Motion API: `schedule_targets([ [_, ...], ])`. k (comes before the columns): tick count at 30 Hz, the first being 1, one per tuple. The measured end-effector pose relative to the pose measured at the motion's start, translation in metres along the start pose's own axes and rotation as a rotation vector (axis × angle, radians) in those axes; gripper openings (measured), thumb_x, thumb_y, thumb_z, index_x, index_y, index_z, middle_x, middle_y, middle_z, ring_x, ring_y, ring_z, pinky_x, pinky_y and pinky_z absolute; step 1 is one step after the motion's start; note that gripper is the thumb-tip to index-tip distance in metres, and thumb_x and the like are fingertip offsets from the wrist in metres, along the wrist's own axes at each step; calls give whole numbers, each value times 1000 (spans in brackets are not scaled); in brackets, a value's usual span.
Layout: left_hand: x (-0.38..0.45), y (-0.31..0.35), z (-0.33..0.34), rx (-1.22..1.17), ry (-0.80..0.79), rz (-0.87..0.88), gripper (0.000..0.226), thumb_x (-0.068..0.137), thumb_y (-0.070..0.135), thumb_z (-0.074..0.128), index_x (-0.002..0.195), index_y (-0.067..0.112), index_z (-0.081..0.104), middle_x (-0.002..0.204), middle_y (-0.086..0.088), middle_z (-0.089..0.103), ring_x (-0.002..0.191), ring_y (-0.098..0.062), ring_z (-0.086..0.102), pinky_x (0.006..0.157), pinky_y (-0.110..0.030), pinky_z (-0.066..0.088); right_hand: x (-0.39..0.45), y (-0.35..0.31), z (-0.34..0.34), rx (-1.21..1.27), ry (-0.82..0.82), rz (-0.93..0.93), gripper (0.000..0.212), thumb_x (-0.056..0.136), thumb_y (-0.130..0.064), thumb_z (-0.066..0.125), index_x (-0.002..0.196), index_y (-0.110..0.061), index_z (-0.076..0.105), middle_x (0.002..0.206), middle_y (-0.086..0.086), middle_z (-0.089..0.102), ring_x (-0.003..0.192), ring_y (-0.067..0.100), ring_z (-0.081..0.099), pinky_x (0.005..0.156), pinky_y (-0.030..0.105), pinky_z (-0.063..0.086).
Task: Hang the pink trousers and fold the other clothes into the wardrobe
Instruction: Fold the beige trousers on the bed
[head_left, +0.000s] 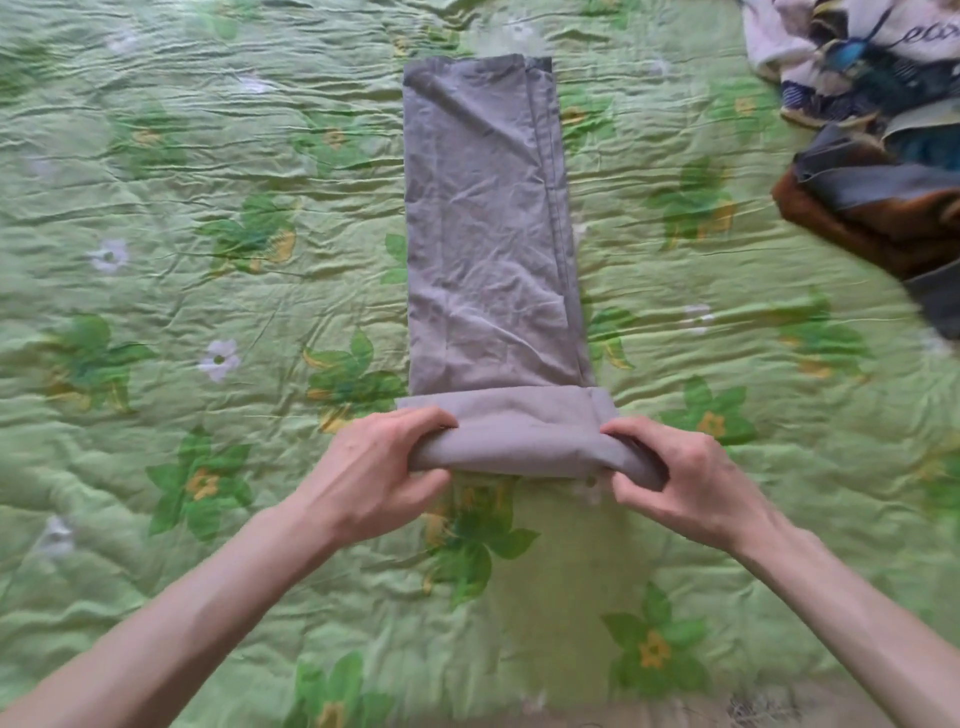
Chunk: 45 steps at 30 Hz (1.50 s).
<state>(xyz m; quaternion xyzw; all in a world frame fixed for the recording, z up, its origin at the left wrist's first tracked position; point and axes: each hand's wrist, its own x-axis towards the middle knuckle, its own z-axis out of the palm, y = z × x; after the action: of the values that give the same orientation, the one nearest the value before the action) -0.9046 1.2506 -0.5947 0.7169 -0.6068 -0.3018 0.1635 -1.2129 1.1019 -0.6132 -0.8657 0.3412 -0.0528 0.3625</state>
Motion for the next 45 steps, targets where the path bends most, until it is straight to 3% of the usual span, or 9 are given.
schedule_targets([
  [7, -14, -12, -8, -495, 18, -182, 16, 81, 29, 70, 95, 23, 65, 85, 6, 74, 79, -9, 70, 68, -23, 53, -22, -15, 4, 373, 329, 206, 37, 80, -33, 86, 114, -26, 71, 93, -12, 79, 93, 3, 74, 75, 18, 58],
  [13, -8, -18, 21, -899, 170, -458, 14, 101, 24, 68, 111, 15, 72, 100, -9, 78, 92, -13, 70, 80, -29, 55, -8, -17, 53, 724, 449, 424, 54, 83, -59, 70, 120, -19, 64, 109, -13, 76, 105, 7, 70, 84, 16, 52],
  [18, 13, -25, 33, -1021, 307, -577, 35, 100, 43, 63, 112, 11, 67, 101, -17, 69, 93, -16, 59, 86, -39, 48, 33, -10, 79, 544, 521, 472, 53, 97, -60, 46, 127, -16, 55, 118, -4, 66, 109, 10, 61, 90, 9, 43],
  [23, 32, -33, 38, -1002, 338, -626, 18, 106, 25, 59, 121, 15, 63, 95, 2, 76, 86, -3, 69, 71, -15, 54, 70, 4, 86, 428, 546, 515, 38, 111, -31, 43, 135, -4, 53, 120, 0, 60, 112, 11, 56, 84, 1, 34],
  [27, 51, -50, 38, -860, 323, -599, 20, 103, 28, 65, 121, 21, 63, 96, 2, 80, 93, -11, 76, 78, -26, 60, 84, 20, 88, 219, 578, 571, 43, 103, -47, 47, 120, -8, 53, 109, 11, 66, 104, 36, 63, 80, 32, 42],
  [33, 62, -54, 50, -27, 498, -320, 50, 97, 12, 66, 145, 10, 50, 138, -11, 52, 129, -26, 47, 113, -39, 38, 86, 22, 79, -177, 472, -20, 54, 100, -30, 59, 142, 4, 55, 150, 18, 53, 146, 30, 44, 123, 43, 31],
  [37, 54, -53, 61, 267, 260, 223, 47, 102, 13, 51, 148, 3, 54, 159, -20, 45, 150, -38, 39, 123, -54, 32, 76, 30, 96, -186, 303, 16, 63, 101, -39, 53, 152, -4, 47, 164, 12, 37, 156, 26, 28, 125, 50, 27],
  [41, 49, -59, 65, 436, -18, 222, 99, 89, 63, 62, 163, 7, 27, 171, -23, 15, 160, -40, 12, 125, -60, 25, 85, 36, 102, -194, 319, 20, 62, 101, -40, 52, 152, -5, 48, 165, 11, 37, 156, 24, 28, 122, 52, 32],
  [45, 53, -59, 64, 561, -130, 209, 125, 58, 43, 76, 164, 3, 23, 170, -29, 13, 158, -47, 12, 121, -65, 29, 84, 36, 98, -223, 287, 10, 71, 98, -47, 55, 154, -5, 45, 166, 11, 34, 157, 25, 25, 124, 51, 30],
])
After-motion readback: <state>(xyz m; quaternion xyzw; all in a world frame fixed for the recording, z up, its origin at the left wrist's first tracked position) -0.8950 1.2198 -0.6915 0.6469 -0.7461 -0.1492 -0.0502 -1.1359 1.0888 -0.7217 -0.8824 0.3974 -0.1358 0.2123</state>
